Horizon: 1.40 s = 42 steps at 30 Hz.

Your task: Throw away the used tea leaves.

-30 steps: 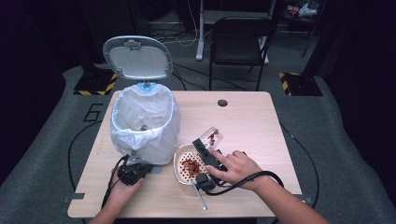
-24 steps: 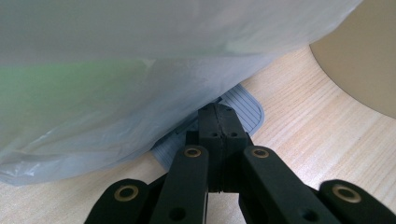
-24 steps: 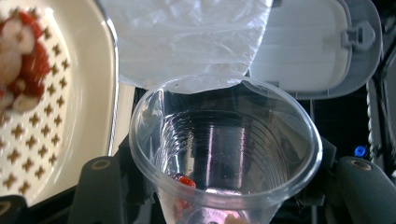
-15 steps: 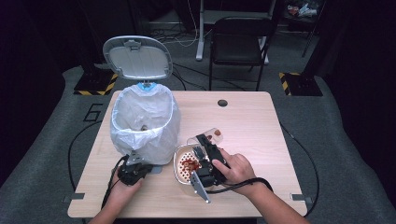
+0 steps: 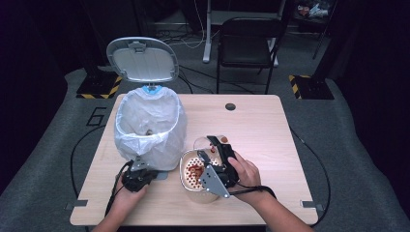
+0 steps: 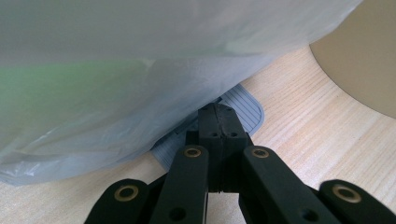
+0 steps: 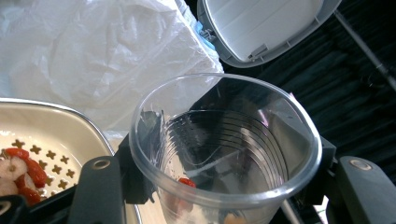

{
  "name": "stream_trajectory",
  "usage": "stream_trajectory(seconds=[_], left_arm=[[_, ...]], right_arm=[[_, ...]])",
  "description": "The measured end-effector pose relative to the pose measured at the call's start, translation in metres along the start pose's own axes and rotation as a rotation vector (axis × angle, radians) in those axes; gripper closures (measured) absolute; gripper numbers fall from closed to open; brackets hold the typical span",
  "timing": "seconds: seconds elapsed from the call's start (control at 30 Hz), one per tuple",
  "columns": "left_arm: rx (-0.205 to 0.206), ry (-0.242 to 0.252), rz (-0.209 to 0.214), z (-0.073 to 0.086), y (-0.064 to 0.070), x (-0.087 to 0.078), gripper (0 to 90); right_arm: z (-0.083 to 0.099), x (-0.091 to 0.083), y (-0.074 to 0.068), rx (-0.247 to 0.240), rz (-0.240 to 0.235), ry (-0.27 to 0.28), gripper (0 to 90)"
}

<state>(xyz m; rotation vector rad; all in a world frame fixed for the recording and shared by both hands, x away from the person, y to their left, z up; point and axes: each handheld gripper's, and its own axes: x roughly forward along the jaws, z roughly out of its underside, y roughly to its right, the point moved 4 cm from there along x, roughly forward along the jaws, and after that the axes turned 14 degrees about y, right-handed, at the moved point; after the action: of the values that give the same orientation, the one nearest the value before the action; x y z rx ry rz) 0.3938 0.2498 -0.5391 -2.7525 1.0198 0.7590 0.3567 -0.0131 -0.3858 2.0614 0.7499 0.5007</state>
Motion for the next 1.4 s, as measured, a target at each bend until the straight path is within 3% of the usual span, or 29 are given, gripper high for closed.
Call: stream_trajectory(seconds=[0.07, 0.1, 0.3, 0.7, 0.83, 1.07, 1.4], left_arm=[[0.000, 0.000, 0.000, 0.000, 0.000, 0.000, 90.0], [-0.006, -0.003, -0.002, 0.000, 0.000, 0.000, 90.0], [-0.002, -0.002, 0.000, 0.000, 0.000, 0.000, 90.0], [-0.003, -0.003, 0.000, 0.000, 0.000, 0.000, 90.0], [-0.004, -0.004, 0.000, 0.000, 0.000, 0.000, 90.0], [-0.004, -0.003, 0.000, 0.000, 0.000, 0.000, 90.0], [-0.003, 0.003, 0.001, 0.000, -0.001, 0.000, 90.0]], right_arm=[[0.000, 0.000, 0.000, 0.018, 0.001, 0.002, 36.8], [0.002, 0.000, 0.001, 0.060, -0.016, -0.001, 36.8], [0.004, 0.000, 0.004, 0.165, -0.049, -0.006, 36.5], [0.009, 0.000, 0.023, 0.475, -0.103, 0.012, 36.3], [0.013, 0.000, 0.026, 0.511, -0.110, 0.012, 36.2], [0.013, 0.000, 0.035, 0.646, -0.145, 0.040, 36.1], [-0.003, 0.006, 0.055, 0.642, -0.157, 0.066, 36.1]])
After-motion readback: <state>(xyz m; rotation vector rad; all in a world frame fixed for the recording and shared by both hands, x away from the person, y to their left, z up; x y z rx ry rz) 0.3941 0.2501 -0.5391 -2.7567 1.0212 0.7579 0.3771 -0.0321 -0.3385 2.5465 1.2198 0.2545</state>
